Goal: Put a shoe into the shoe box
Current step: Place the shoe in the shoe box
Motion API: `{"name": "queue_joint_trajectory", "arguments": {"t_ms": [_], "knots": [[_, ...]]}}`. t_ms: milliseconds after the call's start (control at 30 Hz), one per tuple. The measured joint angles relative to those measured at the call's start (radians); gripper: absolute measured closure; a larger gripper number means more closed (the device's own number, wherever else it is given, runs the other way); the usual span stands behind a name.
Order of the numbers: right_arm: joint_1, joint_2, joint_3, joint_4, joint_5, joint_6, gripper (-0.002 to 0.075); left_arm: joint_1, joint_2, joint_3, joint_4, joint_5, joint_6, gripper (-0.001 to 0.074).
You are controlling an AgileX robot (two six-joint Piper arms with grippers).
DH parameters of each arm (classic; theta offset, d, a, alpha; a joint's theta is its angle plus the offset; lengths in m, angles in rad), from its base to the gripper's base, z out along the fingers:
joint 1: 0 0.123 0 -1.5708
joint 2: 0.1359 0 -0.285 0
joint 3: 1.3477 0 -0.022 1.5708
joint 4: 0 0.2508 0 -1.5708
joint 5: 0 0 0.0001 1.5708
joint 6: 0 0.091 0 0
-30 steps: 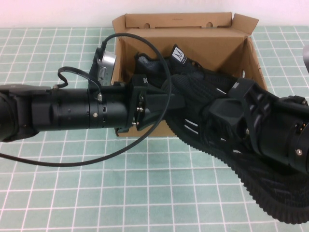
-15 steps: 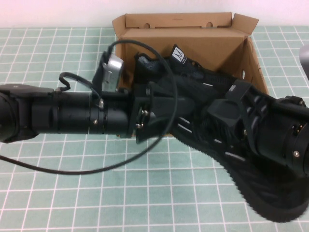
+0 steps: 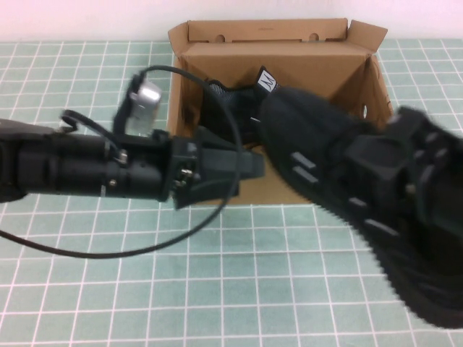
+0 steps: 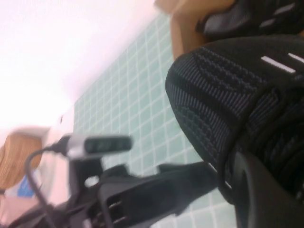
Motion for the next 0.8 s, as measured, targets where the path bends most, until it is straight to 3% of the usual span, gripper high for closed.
{"name": "queue_joint_trajectory", "arguments": {"t_ms": [300,400,467,567,633,800], "knots": [[0.000,-0.123,0.000,-0.016,0.190,-0.052,0.0724,0.082,-0.033,0.000,0.028,0.015,0.042,0.0069],[0.000,-0.140,0.000,-0.031,0.205,-0.092,0.0725,0.082,-0.051,0.000,0.028,0.024,0.024,0.0113],[0.000,-0.144,0.000,-0.033,0.207,-0.107,0.0725,0.082,-0.058,0.000,0.029,0.024,0.014,0.0211],[0.000,-0.144,0.000,-0.033,0.194,-0.115,0.0725,0.082,-0.070,0.000,0.042,0.024,0.038,0.0509],[0.000,-0.144,0.000,-0.033,0.172,-0.115,0.0725,0.082,-0.084,-0.008,0.067,0.024,0.068,0.0639],[0.000,-0.144,0.000,-0.033,0.155,-0.149,0.0725,0.082,-0.146,-0.075,0.169,0.030,0.078,0.0723]]}}
